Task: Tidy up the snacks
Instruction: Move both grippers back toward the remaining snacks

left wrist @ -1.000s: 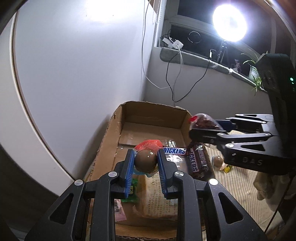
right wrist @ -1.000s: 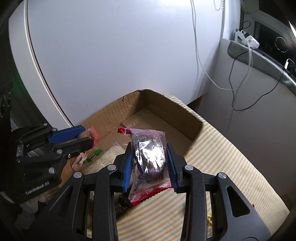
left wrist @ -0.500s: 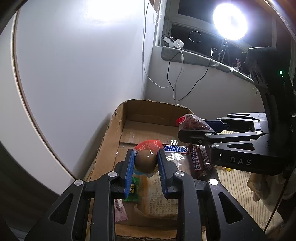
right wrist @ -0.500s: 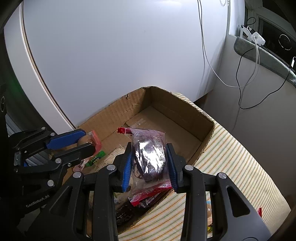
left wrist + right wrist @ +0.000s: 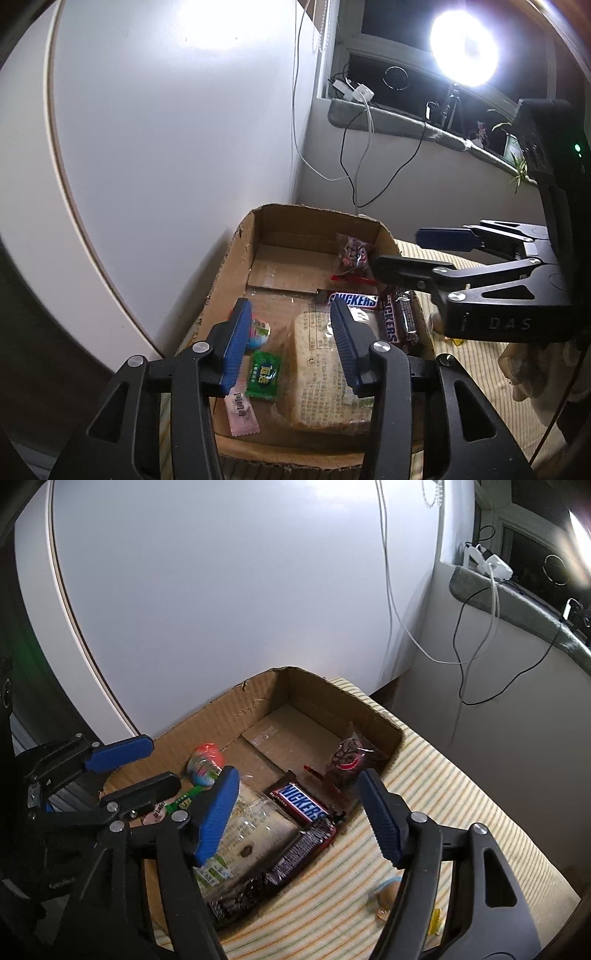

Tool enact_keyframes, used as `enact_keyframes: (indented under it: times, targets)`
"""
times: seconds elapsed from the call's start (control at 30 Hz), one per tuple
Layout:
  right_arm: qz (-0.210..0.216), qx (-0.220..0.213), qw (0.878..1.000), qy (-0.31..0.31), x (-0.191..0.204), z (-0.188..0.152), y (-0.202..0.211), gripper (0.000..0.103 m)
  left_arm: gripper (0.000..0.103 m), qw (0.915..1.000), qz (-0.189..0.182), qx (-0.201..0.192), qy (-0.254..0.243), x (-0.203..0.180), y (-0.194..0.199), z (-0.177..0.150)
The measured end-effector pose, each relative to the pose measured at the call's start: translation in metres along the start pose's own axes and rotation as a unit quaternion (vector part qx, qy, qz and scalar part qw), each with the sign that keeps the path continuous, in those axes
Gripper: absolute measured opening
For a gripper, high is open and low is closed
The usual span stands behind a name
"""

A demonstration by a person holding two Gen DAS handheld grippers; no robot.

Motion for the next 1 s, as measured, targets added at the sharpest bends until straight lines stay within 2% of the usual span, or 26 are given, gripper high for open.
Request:
enact_keyframes:
  times: [0.5, 1.0]
  targets:
    - [-0.045, -0.037, 0.998, -0.03, -0.012, -0.028, 0.087, 0.072, 0.043, 0.9993, -0.031, -0.023, 0.003, -0.019, 0.038, -0.001]
    - [-0.092, -0.039, 0.99, -0.099, -0.07, -0.092, 0.146, 0.072, 0.043, 0.996, -0.083, -0.026, -0.023, -0.07, 0.056, -0.012]
Point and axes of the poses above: each gripper's, at about its wrist camera, not at the fingertips, and y roughly against the way its jaws point, x to its left, z to its top, the point moved 9 cm from there along -y, roughly the way its jaws point, and after that the axes turned 11 degrees about z, right-handed, at the moved point
